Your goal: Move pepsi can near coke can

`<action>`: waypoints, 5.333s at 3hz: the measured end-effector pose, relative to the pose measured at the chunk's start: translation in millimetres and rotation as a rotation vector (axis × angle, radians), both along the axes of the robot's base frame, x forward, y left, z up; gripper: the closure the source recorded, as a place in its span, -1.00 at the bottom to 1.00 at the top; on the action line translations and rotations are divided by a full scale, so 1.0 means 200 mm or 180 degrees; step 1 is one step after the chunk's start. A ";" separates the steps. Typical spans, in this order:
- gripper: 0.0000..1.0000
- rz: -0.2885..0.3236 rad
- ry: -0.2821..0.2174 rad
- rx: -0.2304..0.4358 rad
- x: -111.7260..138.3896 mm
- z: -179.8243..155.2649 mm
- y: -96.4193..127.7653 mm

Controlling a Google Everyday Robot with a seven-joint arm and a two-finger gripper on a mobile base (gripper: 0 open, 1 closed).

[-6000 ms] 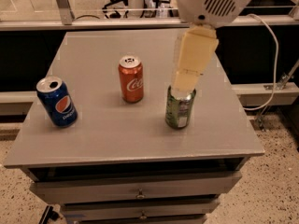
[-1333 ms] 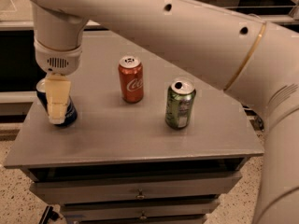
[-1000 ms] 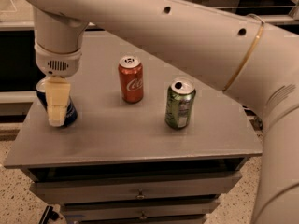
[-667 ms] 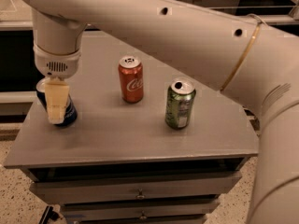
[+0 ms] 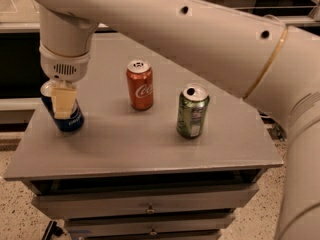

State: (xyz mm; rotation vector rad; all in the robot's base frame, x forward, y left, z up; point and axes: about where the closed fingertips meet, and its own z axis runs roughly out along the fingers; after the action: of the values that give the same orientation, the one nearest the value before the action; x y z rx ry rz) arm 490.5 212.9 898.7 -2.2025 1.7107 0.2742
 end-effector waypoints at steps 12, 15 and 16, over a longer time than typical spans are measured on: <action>1.00 -0.1516 -0.0331 0.0282 0.64 0.49 -1.32; 1.00 -0.1341 -0.0117 0.0028 0.59 0.19 -1.23; 1.00 -0.1294 -0.0054 -0.0124 0.58 0.11 -1.20</action>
Offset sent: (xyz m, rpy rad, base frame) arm 0.0000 -0.0741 0.0920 0.1254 -0.1109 -0.0956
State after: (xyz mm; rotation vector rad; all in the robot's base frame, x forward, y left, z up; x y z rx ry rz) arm 605.6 -27.0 920.3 -1.8171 2.1137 0.1195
